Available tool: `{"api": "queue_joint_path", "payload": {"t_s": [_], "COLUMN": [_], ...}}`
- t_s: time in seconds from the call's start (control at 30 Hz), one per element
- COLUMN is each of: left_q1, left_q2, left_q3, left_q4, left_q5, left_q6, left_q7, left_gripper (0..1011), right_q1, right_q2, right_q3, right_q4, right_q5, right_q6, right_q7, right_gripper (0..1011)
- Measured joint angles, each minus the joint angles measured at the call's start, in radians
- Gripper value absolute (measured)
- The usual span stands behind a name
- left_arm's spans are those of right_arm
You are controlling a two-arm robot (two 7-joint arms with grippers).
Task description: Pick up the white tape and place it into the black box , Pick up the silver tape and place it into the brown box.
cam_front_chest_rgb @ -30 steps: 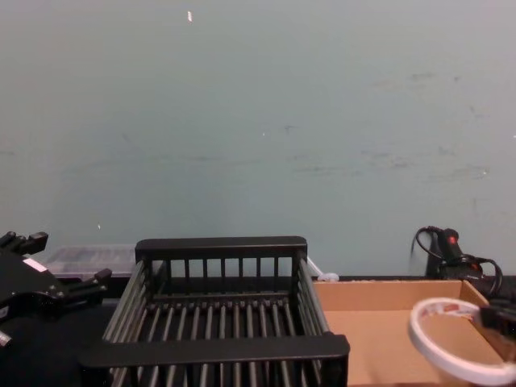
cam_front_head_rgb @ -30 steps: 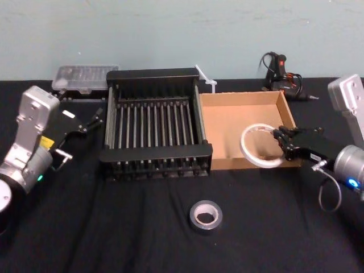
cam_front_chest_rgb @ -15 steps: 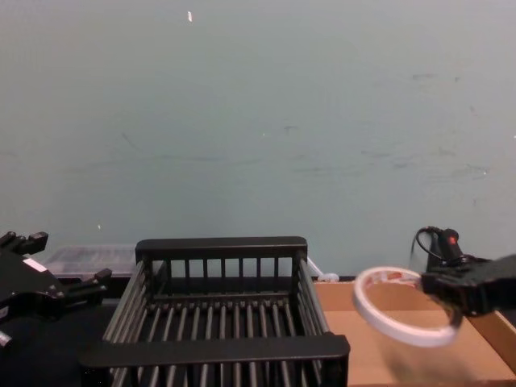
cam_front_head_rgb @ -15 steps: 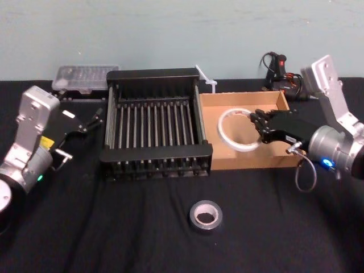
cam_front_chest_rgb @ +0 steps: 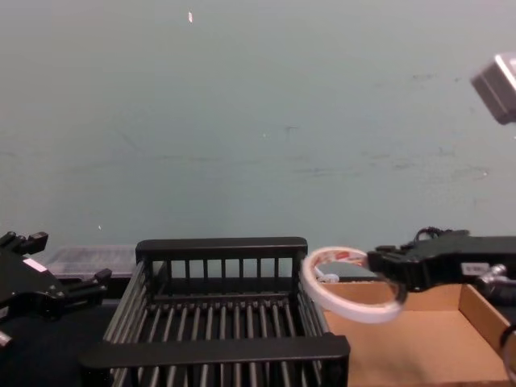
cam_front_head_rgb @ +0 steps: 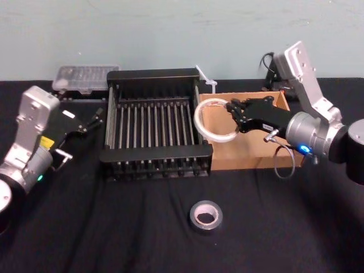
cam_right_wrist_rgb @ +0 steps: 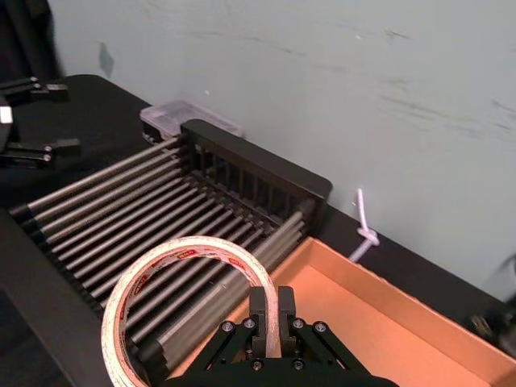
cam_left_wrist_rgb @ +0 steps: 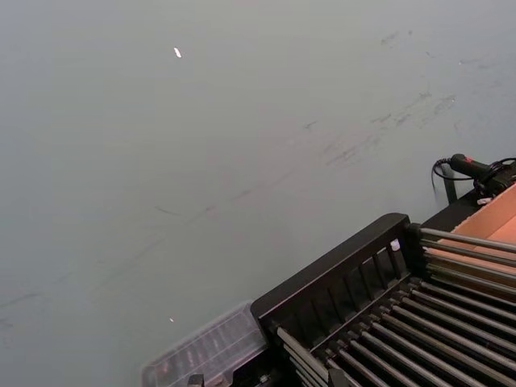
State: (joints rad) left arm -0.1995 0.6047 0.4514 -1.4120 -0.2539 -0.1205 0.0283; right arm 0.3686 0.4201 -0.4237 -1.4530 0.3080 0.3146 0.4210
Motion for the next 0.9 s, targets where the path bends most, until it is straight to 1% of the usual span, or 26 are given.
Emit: {"api": "queue_joint_path", "payload": {"t_s": [0.4,0.53,0.9], "left_q1": [0.000,0.000,0.000], "left_q2": [0.000,0.000,0.000], "left_q3": [0.000,0.000,0.000], "left_q4": [0.000,0.000,0.000], "left_q5": [0.000,0.000,0.000], "left_q6": [0.000,0.000,0.000], "left_q7": [0.000,0.000,0.000], "left_gripper": [1001,1001,1001], "right_q1": [0.073,0.103,0.157], "right_q2": [-0.040,-0.060,-0.104], "right_q3": [-0.053,-0.073,-0.106], "right_q4": [0.064,0.099,0.174], "right_q5": [-0.015,-0.023,-0.039], "right_q6": [-0.018,-0.028,-0.048], "right_q7": [0.036,0.047,0.059], "right_gripper": [92,92,92]}}
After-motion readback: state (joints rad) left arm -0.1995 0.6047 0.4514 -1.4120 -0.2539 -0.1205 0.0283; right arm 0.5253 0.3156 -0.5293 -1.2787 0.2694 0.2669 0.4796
